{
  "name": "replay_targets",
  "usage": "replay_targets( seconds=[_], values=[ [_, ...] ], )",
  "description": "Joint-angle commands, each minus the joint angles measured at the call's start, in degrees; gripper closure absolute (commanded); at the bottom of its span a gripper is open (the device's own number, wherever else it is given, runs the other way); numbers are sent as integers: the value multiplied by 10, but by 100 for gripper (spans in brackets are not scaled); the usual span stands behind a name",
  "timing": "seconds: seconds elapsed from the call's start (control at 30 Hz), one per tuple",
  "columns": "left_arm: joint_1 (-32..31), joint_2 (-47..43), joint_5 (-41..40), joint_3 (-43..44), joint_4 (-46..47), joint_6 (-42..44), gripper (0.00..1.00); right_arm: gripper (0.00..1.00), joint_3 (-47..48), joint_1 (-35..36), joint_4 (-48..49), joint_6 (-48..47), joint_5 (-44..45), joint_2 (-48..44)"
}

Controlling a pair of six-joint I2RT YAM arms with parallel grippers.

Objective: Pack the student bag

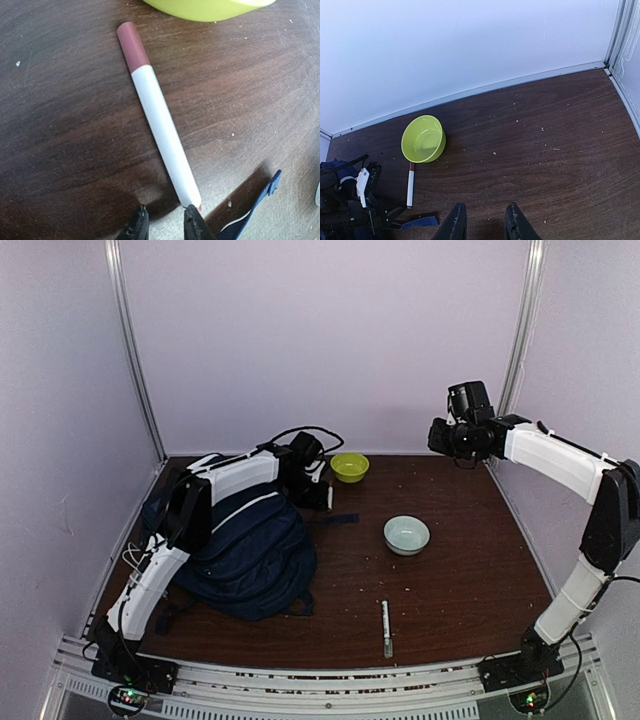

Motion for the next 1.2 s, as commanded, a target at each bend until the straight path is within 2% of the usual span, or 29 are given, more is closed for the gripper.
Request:
replay_targets(
  seconds=[0.0,0.23,0.33,0.57,0.83,0.93,1.03,1.17],
  values=[
    [4,-24,-26,-20,26,-12,71,72,9,-5,2,-9,3,-14],
    [-14,-36,-50,-22,59,-5,48,72,8,-6,2,-8,2,-13],
    [-22,-20,-67,-4,28,12,44,72,9,-6,1,-7,0,-13],
    [-37,12,-96,39,-24,39,52,72,11,-7,2,-5,-7,-7],
    [-38,27,-174,79,-92,98,60,72,10,-10,5,-5,-10,-6],
    [-36,28,-153,80,-98,101,58,72,9,-12,7,-3,-11,-7],
    [-39,28,-90,79,-81,107,58,72,8,-13,8,0,-13,-8],
    [-42,24,-42,63,-42,88,52,72,6,-14,6,4,-18,-8]
  ],
)
